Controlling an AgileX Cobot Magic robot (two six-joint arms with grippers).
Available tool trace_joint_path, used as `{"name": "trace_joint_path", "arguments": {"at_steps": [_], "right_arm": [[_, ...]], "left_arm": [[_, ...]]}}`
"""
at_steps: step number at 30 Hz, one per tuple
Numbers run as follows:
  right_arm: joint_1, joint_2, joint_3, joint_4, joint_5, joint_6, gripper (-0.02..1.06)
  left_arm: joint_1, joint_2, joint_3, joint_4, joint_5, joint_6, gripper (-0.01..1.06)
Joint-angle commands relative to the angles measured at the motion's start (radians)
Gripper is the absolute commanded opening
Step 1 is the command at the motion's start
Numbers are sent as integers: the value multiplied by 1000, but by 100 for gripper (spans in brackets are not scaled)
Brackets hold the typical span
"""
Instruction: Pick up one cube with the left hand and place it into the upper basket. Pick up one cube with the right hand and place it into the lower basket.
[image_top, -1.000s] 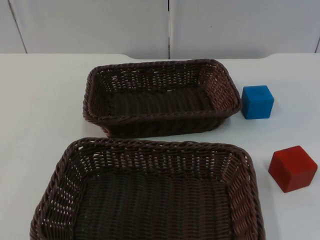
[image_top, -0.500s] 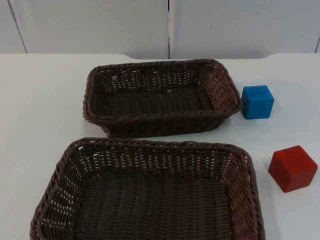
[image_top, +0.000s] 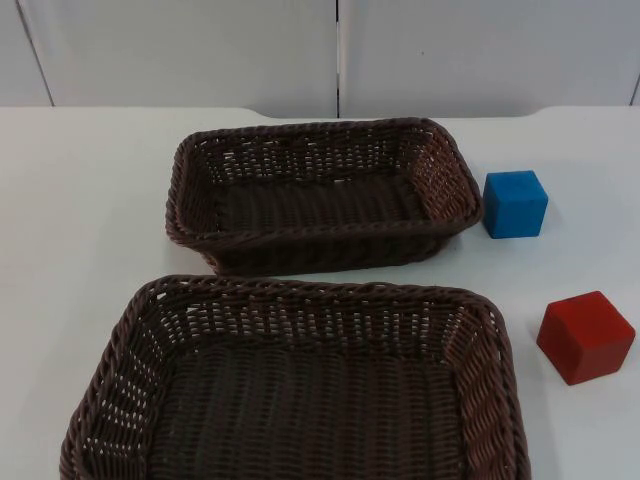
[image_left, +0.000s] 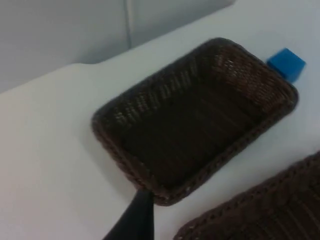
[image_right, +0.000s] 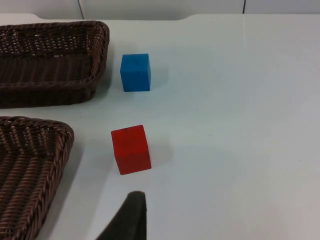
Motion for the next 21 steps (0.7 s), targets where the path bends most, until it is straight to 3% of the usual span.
{"name": "trace_joint_path", "arguments": {"at_steps": [1, 21], "right_arm": [[-2, -4, 2, 4, 0, -9, 105], [-2, -4, 2, 4, 0, -9, 105]], "left_arm": [[-39, 21, -9, 9, -19, 7, 105], [-439, 270, -9, 38, -157, -4, 105]]}}
